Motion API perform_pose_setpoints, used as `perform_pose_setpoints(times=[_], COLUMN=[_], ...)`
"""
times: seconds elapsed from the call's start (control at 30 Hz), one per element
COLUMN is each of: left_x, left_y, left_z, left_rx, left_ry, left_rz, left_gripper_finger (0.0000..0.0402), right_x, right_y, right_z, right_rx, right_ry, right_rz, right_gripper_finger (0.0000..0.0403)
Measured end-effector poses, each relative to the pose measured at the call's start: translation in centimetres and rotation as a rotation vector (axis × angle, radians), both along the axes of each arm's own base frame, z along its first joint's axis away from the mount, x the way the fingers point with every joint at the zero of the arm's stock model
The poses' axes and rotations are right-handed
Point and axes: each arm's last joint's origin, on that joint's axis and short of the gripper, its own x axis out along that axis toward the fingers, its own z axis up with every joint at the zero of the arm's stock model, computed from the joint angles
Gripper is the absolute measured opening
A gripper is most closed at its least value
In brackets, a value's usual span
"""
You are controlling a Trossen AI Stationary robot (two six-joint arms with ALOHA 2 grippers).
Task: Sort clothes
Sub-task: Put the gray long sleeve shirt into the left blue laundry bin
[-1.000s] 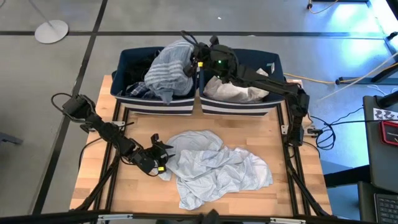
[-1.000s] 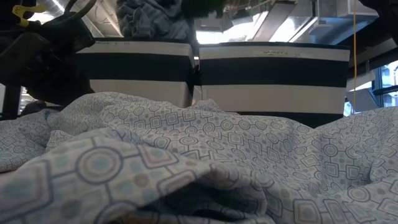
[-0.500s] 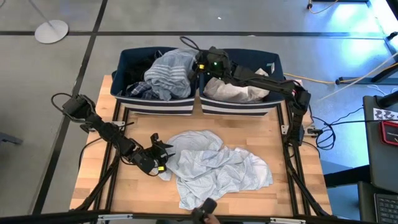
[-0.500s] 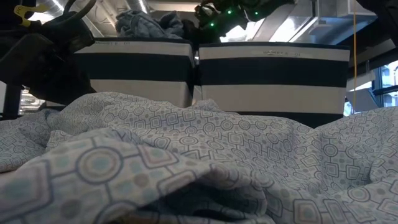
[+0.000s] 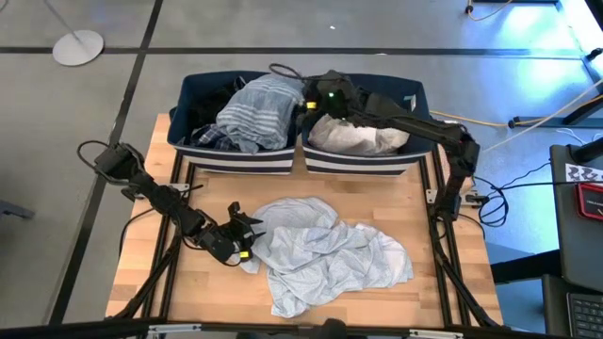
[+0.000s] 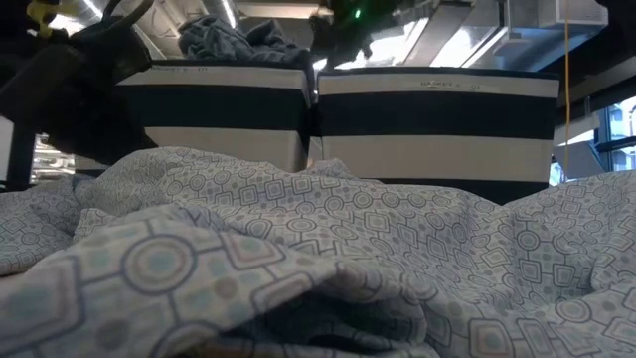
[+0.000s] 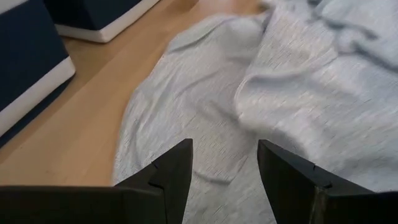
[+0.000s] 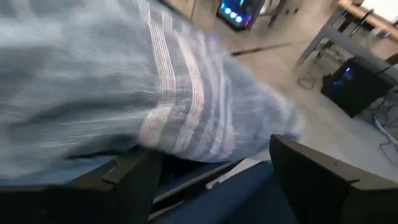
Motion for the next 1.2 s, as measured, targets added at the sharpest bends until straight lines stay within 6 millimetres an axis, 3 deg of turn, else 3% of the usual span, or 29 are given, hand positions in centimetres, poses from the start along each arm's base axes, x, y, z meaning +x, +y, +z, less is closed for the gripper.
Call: perform_pose_setpoints(times=[0.2, 0.43, 0.63, 0.9, 1.03, 1.2], left_x=[0.9, 2.4, 4.0, 4.9, 4.1, 2.9], left_y=[-0.4, 1.4, 6.5, 14.6, 18.8, 22.9], left_z=[3.0, 10.8, 17.0, 23.3, 23.6, 20.2], left_rx=[-0.002, 0.077, 0.188, 0.230, 0.253, 0.084], left_ry=[-0.055, -0.146, -0.158, -0.224, -0.181, 0.072], left_rz=[-0.060, -0.044, 0.116, 0.280, 0.396, 0.423], left_gripper_finger=[0.0170, 0.0170, 0.0170, 0.0170, 0.0170, 0.0170], right_x=[-2.7, -7.1, -9.2, -9.0, -8.4, -7.7], right_y=[3.6, 8.4, 11.3, 12.3, 12.2, 12.1], right_z=[5.0, 8.5, 8.8, 7.0, 5.6, 3.4], right_rx=[-0.062, -0.070, -0.045, -0.033, -0.029, -0.040], right_ry=[-0.069, -0.071, 0.015, 0.124, 0.158, 0.207], right_rz=[-0.014, 0.066, 0.147, 0.170, 0.165, 0.148], right_gripper_finger=[0.0300, 0.0301, 0.0301, 0.0301, 0.0301, 0.0301])
